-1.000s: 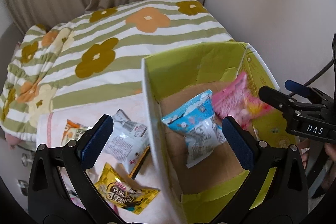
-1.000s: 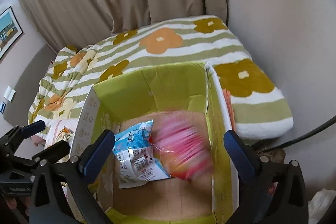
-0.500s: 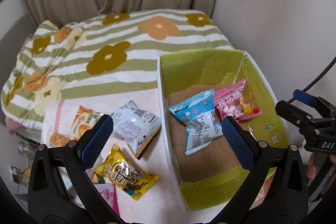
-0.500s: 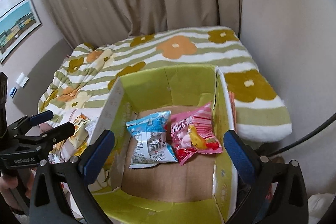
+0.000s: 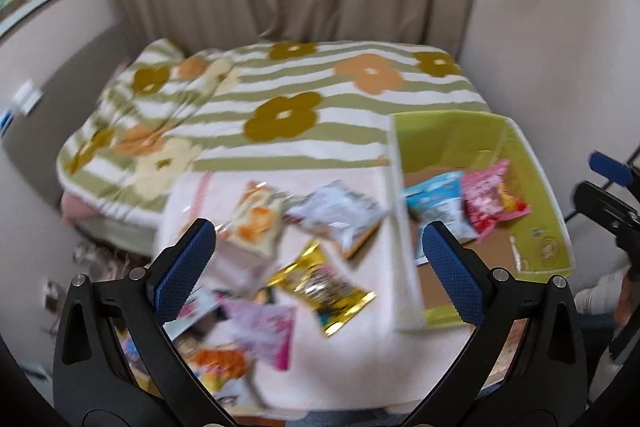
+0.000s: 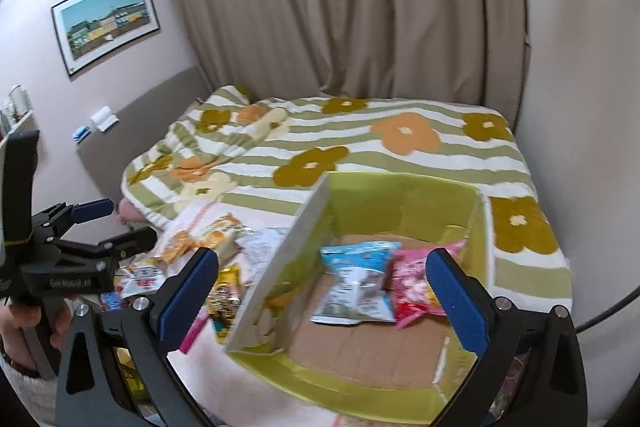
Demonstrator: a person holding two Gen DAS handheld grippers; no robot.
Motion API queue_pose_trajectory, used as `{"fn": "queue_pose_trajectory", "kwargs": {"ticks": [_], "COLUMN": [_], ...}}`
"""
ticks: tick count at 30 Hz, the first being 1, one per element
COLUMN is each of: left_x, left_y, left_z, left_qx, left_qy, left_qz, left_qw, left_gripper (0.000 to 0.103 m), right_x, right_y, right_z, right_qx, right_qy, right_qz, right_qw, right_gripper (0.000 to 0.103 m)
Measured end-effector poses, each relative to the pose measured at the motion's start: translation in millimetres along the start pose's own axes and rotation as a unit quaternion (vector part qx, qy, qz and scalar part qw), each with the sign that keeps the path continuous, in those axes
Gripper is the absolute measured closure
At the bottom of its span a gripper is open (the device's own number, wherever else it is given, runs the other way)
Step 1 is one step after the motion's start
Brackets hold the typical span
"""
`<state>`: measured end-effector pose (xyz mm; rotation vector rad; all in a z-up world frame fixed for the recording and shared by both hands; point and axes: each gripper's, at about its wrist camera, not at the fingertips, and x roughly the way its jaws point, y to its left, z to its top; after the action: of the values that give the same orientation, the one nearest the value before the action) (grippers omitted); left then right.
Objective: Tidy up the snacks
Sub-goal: 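Move both tools back over the snack pile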
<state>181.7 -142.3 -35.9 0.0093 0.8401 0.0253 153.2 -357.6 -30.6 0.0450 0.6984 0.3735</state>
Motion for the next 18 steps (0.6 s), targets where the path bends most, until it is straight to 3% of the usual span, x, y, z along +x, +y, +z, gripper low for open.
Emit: {"fn": "queue_pose_trajectory", "kwargs": {"ticks": [5, 8, 13, 18], "left_x": [-10.6, -6.8, 13.5, 49.9], "left_y": [66.8, 100.9, 147.4, 177.7], "left_z": [-9.7, -19.3, -35.1, -53.7], "left_qx": [-0.024, -0.021, -0.006, 0.033], "left_qy": [0.012, 0.026, 0.068, 0.131], "left_qz": [0.044, 0.052, 0.031, -0.012], "left_qw": [0.9987, 0.9981, 0.9972, 0.9907], "left_gripper": [0.001, 0.001, 0.001, 0.001], "right_x": [3.8, 14.9, 38.4, 69.4], "right_y": [27.4, 44.5, 78.9, 117.6], "right_z": [0.9, 0.0, -4.0, -11.9], "right_qx": [-0.001, -0.005, -0.001, 0.015], "right_qy": [-0.011, -0.007, 0.005, 0.041], "right_qz": [0.020, 0.022, 0.017, 0.004], "right_qw": [1.000, 1.000, 1.000, 0.999], "right_gripper": [0.000, 0.000, 0.000, 0.000]}}
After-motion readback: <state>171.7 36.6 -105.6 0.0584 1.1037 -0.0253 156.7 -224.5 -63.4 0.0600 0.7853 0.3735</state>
